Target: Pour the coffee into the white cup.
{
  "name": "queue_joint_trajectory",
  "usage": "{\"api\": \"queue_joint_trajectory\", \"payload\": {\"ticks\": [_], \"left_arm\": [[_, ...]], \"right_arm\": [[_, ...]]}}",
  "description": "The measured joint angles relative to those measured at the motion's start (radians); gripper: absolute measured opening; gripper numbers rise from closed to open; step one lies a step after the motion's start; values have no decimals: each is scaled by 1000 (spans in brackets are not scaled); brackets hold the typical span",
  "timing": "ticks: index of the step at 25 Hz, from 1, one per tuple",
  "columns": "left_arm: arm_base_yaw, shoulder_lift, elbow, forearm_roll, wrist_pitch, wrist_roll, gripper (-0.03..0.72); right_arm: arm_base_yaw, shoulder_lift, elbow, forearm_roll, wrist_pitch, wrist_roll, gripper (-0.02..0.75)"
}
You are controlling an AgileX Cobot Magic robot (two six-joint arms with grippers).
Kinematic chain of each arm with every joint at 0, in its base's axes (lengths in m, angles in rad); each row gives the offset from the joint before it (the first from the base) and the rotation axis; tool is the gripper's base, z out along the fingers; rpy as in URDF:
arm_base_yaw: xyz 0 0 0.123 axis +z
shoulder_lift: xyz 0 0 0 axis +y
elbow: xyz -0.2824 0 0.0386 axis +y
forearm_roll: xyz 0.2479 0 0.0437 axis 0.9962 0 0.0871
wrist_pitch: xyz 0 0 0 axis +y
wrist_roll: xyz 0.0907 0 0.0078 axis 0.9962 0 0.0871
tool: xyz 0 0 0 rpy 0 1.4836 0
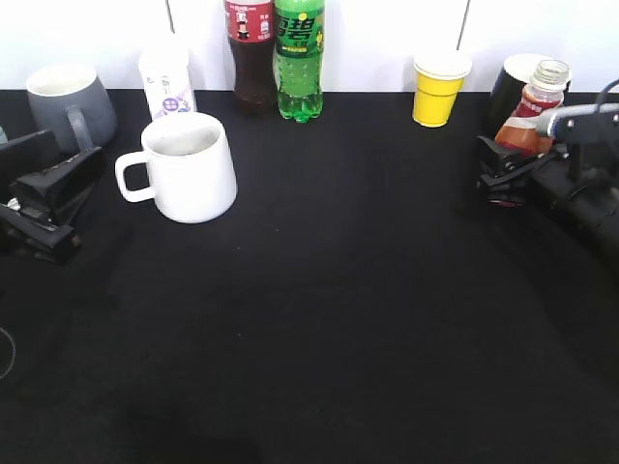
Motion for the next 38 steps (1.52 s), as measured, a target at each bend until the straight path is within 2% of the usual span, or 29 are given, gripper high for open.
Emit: {"api": "queue_joint_trajectory", "payload": {"ticks": [3, 5, 7, 15, 16, 17, 19, 20, 21, 22, 25, 28, 30, 32, 33, 36, 38], "left_arm": [[0, 0, 0, 1, 0, 0, 434], [0, -1, 1, 1, 0, 0, 434], [0, -1, 1, 1, 0, 0, 434], [0, -4, 1, 1, 144, -36, 434], [0, -9, 1, 1, 197, -63, 434], [0, -22, -1, 1, 277, -78, 434], [0, -65, -47, 1, 486, -128, 434], [0, -98, -87, 1, 603, -167, 434], [-15, -162, -156, 0, 792, -193, 434], [-23, -182, -178, 0, 866, -197, 434], [-94, -331, -337, -26, 1303, -200, 434], [-128, -512, -415, -31, 1624, -201, 434], [-128, -702, -423, -34, 1819, -202, 434], [-129, -866, -424, -28, 2050, -162, 434], [-129, -1001, -424, -26, 2169, -121, 434], [-129, -1255, -415, -25, 2285, -97, 434], [-129, -1341, -384, -30, 2305, -89, 434]], "right_arm": [[0, 10, -2, 3, -21, -5, 516], [0, -27, 3, 5, 26, -6, 603], [0, -105, 3, 5, 145, -3, 641], [0, -306, 143, 4, 371, 1, 648], [0, -356, 158, 4, 456, 8, 648], [0, -372, 160, 4, 501, 11, 648], [0, -489, 163, 4, 688, 51, 639], [0, -515, 163, 4, 719, 64, 636], [0, -599, 158, 3, 826, 83, 626], [0, -617, 151, 4, 874, 84, 622], [3, -726, 83, 5, 1084, 149, 597], [91, -862, 42, 11, 1229, 160, 594], [158, -1028, 42, 9, 1433, 159, 594], [201, -1256, 42, 16, 1702, 137, 594], [207, -1451, 40, 58, 1904, 121, 592], [207, -1766, 39, 96, 2252, 112, 592], [207, -1913, 76, 82, 2356, 98, 592]]}}
